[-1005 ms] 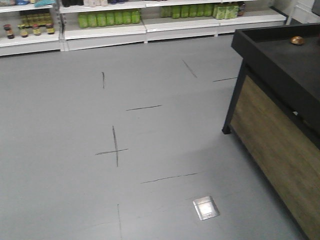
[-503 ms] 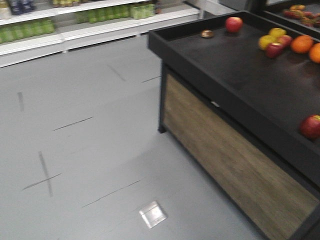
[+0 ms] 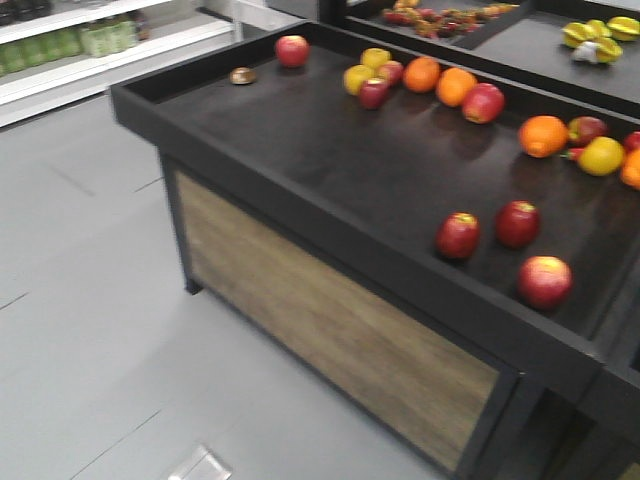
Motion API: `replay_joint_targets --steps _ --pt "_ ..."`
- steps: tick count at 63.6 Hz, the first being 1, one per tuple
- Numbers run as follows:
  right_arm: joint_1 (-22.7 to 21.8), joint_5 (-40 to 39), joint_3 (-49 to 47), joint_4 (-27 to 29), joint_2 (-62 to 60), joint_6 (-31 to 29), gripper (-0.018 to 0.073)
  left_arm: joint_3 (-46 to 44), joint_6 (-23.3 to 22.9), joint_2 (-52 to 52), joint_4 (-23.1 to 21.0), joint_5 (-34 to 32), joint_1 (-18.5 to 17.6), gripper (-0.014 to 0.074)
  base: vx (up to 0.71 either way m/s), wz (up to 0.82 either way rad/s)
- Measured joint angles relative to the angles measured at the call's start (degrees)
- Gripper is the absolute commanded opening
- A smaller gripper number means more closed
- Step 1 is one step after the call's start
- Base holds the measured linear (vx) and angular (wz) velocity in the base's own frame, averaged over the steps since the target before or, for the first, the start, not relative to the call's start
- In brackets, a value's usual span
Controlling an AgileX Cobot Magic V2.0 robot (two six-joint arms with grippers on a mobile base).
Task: Pick three apples into basket with both arms
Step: 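Turn the base to face the light-blue basket on the fruit table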
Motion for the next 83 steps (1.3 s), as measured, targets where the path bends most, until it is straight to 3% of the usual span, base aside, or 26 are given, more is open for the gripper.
replay_joint_targets --steps 83 --pt "0.0 0.0 0.0 0.0 0.0 0.0 -0.0009 0.0 0.0 0.0 0.0 0.0 0.0 -0.0008 0.13 -0.52"
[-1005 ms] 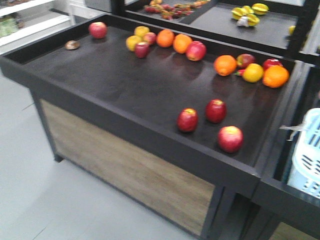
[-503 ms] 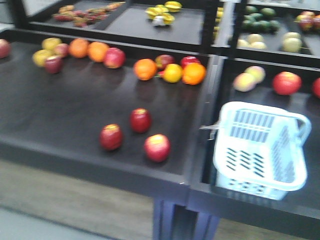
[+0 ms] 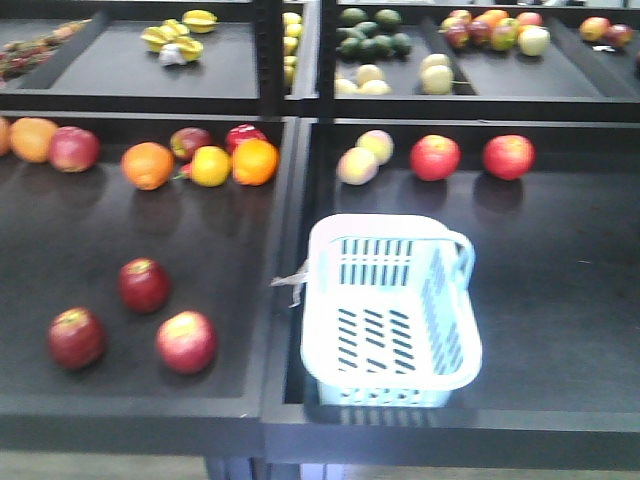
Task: Pick three apples into basket with both arms
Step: 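Turn the base to face the light-blue basket on the fruit table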
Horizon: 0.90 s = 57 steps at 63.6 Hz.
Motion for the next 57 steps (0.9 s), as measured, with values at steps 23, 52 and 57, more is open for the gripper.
replay_joint_targets --steps 23,52,57 --pt "0.0 0.0 0.0 0.0 0.0 0.0 -0.0009 0.0 0.0 0.0 0.0 0.0 0.0 -0.0008 0.09 -0.26" --pt "0.0 0.0 0.0 0.0 0.0 0.0 -0.0009 0.0 0.0 0.0 0.0 0.0 0.0 -0.0008 0.12 -0.05" --pt "0.0 0.0 0.0 0.0 0.0 0.0 -0.0009 0.0 0.0 0.0 0.0 0.0 0.0 -0.0008 0.14 0.05"
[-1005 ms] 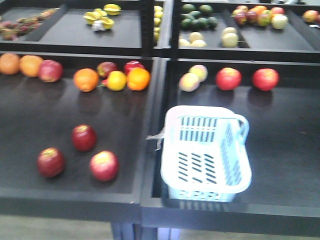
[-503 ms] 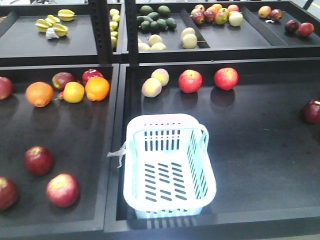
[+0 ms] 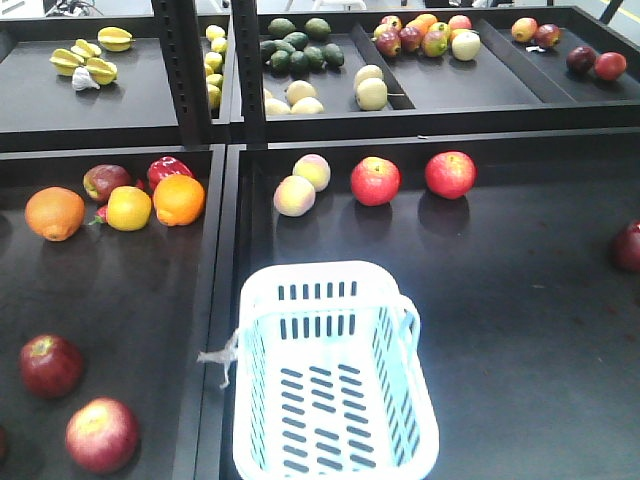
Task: Pick three apples into basket with both arms
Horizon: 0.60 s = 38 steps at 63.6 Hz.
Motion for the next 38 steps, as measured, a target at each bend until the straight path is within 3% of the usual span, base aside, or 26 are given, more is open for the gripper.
replay_joint_targets --steps 38 --pt "0.0 0.0 0.0 0.0 0.0 0.0 -0.0009 0.0 0.0 0.0 0.0 0.0 0.0 -0.0008 0.1 0.08"
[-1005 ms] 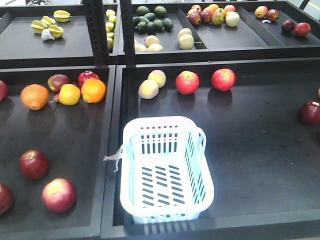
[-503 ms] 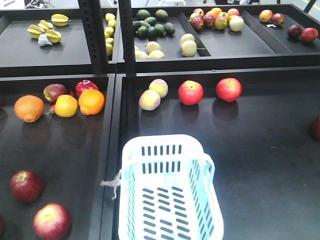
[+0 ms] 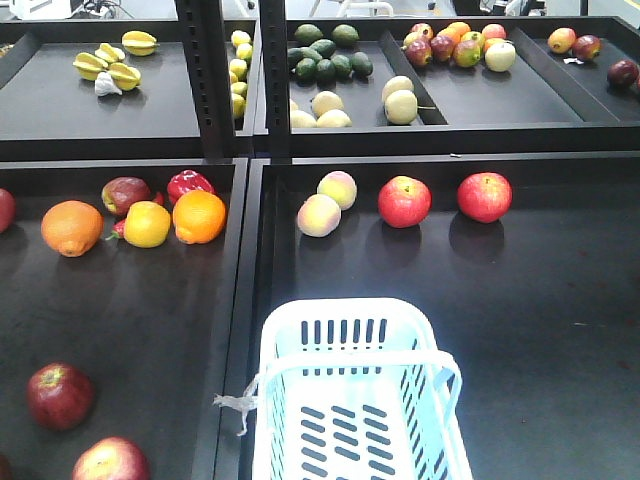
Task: Pick three apples into basket with both arms
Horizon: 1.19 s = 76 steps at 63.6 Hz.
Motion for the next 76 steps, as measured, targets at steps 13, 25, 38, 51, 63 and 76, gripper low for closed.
replay_joint_targets --steps 13,25,38,51,63,76 --pt "0.0 0.0 0.0 0.0 0.0 0.0 -0.0009 0.0 0.0 0.0 0.0 0.0 0.0 -0.0008 0.02 0.01" --pt "0.0 0.0 0.0 0.0 0.0 0.0 -0.0009 0.0 0.0 0.0 0.0 0.0 0.0 -0.0008 0.0 0.0" --pt "0.0 0.0 0.0 0.0 0.0 0.0 -0.0009 0.0 0.0 0.0 0.0 0.0 0.0 -0.0008 0.0 0.0" --pt "0.0 0.0 0.0 0.0 0.0 0.0 -0.0009 0.0 0.0 0.0 0.0 -0.12 0.0 -0.0006 0.0 0.0" --pt "0.0 0.0 0.0 0.0 0.0 0.0 -0.0009 0.01 0.0 0.0 0.0 -1.66 0.0 -0.0006 0.0 0.0" --pt "0.0 0.0 0.0 0.0 0.0 0.0 -0.0009 -4.06 0.0 0.0 0.0 2.85 0.0 -0.0006 0.0 0.0"
